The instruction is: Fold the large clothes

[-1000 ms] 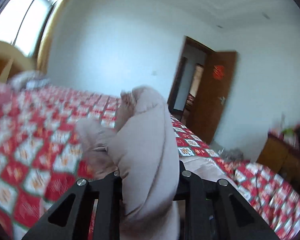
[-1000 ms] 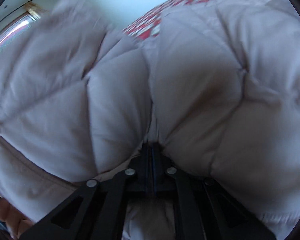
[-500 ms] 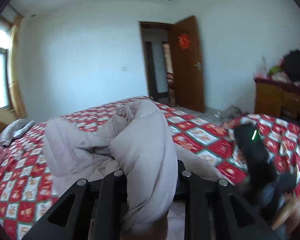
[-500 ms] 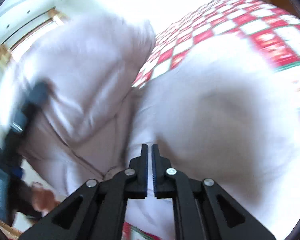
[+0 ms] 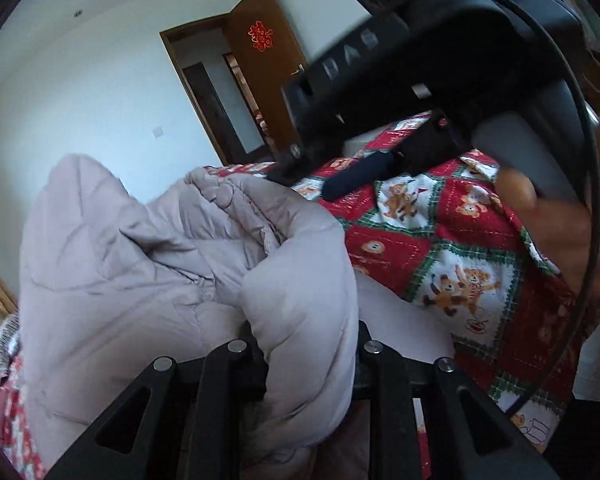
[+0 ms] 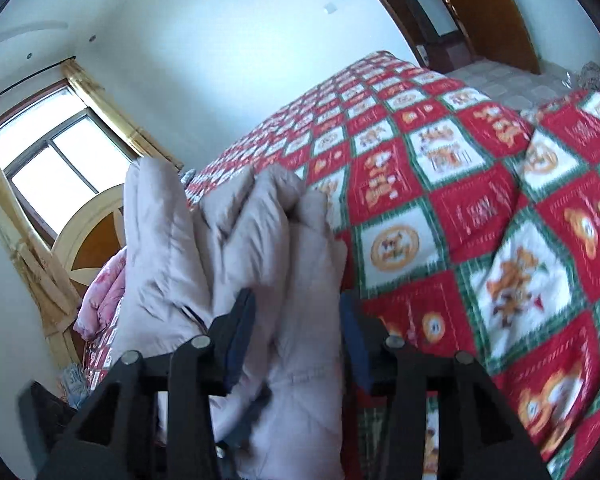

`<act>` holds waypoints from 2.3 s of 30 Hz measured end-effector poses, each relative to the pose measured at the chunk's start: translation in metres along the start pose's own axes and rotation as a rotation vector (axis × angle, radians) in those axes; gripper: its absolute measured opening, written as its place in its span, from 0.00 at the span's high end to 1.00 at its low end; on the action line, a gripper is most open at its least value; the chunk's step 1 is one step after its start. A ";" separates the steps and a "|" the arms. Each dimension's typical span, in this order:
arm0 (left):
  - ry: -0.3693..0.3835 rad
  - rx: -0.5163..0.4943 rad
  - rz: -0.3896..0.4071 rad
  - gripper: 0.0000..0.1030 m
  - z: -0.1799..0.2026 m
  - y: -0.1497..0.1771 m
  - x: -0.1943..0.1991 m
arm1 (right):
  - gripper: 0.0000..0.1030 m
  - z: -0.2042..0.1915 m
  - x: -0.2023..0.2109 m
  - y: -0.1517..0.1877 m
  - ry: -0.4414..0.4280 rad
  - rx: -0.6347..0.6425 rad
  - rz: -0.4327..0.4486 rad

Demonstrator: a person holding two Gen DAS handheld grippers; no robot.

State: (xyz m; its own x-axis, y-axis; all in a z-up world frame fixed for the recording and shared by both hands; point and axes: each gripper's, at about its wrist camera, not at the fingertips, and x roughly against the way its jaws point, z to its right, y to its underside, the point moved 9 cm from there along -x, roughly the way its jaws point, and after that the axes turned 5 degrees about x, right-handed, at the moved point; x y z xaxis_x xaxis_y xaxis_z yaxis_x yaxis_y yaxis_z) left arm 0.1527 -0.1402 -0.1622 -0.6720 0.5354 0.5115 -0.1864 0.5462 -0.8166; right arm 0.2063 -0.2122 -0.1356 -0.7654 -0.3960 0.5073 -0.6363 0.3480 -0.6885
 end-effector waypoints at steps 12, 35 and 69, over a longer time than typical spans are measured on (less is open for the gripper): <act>0.086 0.030 -0.026 0.71 -0.011 0.012 0.014 | 0.81 -0.011 -0.071 0.003 0.004 0.122 -0.132; -0.178 0.720 0.072 0.22 -0.318 0.045 0.042 | 0.84 0.001 -0.106 0.032 0.051 0.160 -0.188; -0.152 0.109 -0.088 0.22 -0.154 -0.016 -0.053 | 0.74 0.014 -0.026 -0.018 0.049 0.092 0.006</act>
State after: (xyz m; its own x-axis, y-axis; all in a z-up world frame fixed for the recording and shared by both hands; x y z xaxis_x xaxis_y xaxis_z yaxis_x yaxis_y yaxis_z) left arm 0.3020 -0.0781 -0.1356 -0.7487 0.3810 0.5425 -0.3198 0.5093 -0.7990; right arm 0.2390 -0.2200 -0.1430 -0.7742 -0.3516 0.5263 -0.6221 0.2695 -0.7351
